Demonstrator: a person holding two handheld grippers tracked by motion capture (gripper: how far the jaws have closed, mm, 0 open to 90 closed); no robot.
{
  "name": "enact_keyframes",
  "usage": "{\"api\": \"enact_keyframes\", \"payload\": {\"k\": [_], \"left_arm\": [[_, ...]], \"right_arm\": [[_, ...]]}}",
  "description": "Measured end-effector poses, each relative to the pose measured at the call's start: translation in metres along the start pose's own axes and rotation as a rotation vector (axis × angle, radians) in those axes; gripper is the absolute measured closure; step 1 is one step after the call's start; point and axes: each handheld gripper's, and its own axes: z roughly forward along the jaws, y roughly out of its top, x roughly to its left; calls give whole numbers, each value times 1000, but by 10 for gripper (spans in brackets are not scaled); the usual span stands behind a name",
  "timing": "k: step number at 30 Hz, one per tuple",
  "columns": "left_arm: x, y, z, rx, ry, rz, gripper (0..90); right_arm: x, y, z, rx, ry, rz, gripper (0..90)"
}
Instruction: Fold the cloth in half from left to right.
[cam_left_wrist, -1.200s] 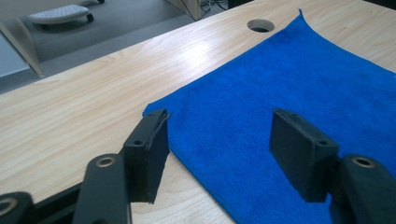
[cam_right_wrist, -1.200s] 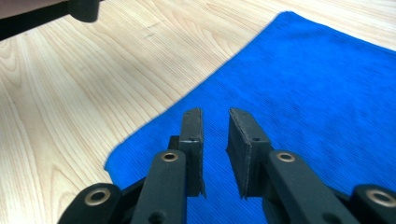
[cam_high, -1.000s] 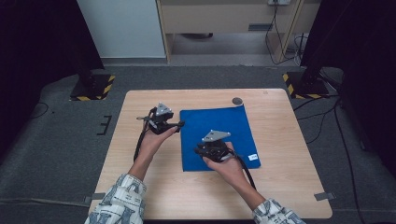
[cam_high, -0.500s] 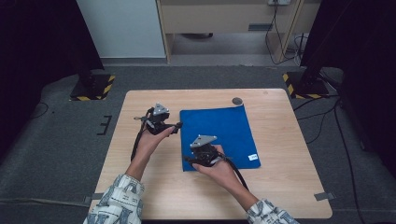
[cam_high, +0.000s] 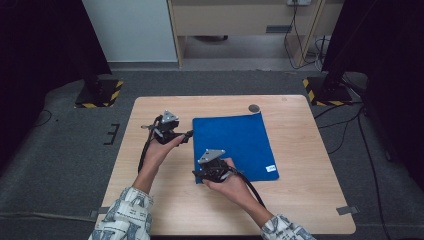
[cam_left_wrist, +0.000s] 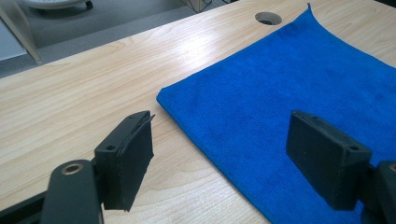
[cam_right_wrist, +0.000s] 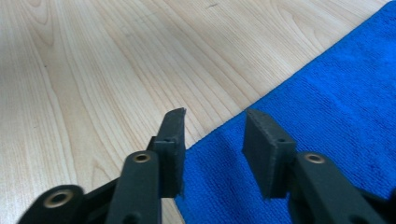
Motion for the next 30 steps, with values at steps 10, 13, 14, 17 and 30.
{"api": "enact_keyframes", "payload": {"k": [10,13,14,17,30], "left_arm": [[2,-1,-2,1,4,-5,224],[3,-1,-2,6,6,-4,224],[3,-1,-2,4,7,-7,224],[3,-1,-2,9,8,-6,224],[0,-1,-1,16,0,-3,224]], "right_arm": [[3,-3,5,16,6,-20,748],[6,-4,6,21,24,-26,721],[8,-5,6,24,25,-29,705],[12,-10,7,43,30,-45,665],[13,-19,11,75,11,-36,700]]}}
